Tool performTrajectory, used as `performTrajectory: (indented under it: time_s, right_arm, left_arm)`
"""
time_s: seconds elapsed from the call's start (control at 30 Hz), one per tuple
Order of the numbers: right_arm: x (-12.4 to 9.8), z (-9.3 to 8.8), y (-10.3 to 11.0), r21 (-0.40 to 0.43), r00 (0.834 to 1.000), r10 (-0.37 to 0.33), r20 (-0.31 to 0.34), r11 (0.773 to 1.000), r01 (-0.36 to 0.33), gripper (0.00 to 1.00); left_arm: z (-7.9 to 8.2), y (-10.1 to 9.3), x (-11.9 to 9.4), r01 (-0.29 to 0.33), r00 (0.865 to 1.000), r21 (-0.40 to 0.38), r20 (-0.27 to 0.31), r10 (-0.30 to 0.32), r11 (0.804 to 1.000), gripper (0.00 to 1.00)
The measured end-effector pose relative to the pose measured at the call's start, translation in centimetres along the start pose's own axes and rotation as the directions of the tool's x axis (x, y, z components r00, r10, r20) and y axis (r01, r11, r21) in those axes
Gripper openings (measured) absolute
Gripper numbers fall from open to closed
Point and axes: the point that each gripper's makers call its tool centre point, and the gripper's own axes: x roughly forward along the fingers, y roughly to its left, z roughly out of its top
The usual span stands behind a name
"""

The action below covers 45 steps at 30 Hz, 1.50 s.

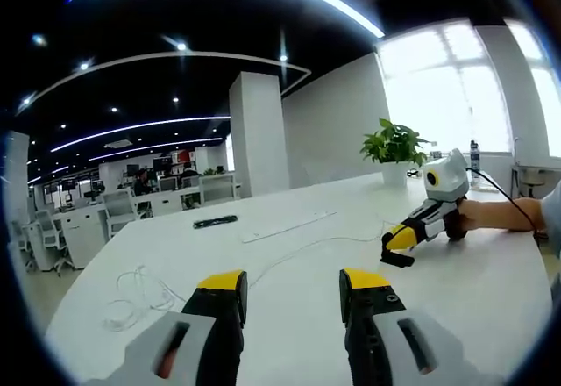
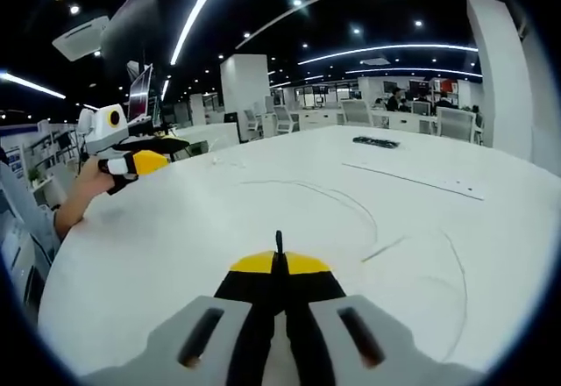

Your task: Peel open the Velcro strap on the desktop, arrange the wired earphones neatly onto it, and close the Velcro strap to secure them.

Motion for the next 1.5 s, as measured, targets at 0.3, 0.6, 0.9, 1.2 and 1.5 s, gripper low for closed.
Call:
performTrajectory:
  time_s: [0.3, 0.6, 0.9, 1.2, 1.5]
  right_arm:
    - [-0.6, -0.4, 1.1, -0.049, 0.999, 0.009, -0.038, 0.999, -0.011, 0.03]
    - [-1.2, -0.3, 1.9, -0.012, 0.998, 0.044, -0.043, 0.999, -0.045, 0.03]
    - [-1.1, 0.2, 3.4, -0.021, 0.995, 0.076, -0.061, 0.997, -0.077, 0.03]
    - [-1.5, 0.3, 3.6, 0.029, 0.993, 0.106, -0.046, 0.994, -0.105, 0.03]
    - [-1.9, 1.3, 4.5, 0.083, 0.988, 0.153, -0.001, 0.985, -0.152, 0.02]
  left_arm:
    - [-0.4, -0.1, 0.0, -0.001, 1.0, 0.001, -0.011, 0.001, 1.0, 0.46]
    - [-0.6, -0.3, 0.2, 0.0, 1.0, 0.001, -0.017, 0.0, 1.0, 0.46]
    - [-0.7, -0.6, 0.3, 0.005, 1.0, 0.005, -0.023, -0.005, 1.0, 0.46]
    - [-0.9, -0.7, 0.6, 0.006, 0.999, 0.009, -0.034, -0.006, 1.0, 0.46]
    - [-0.8, -0.7, 0.5, 0.008, 0.999, 0.008, -0.032, -0.008, 1.0, 0.46]
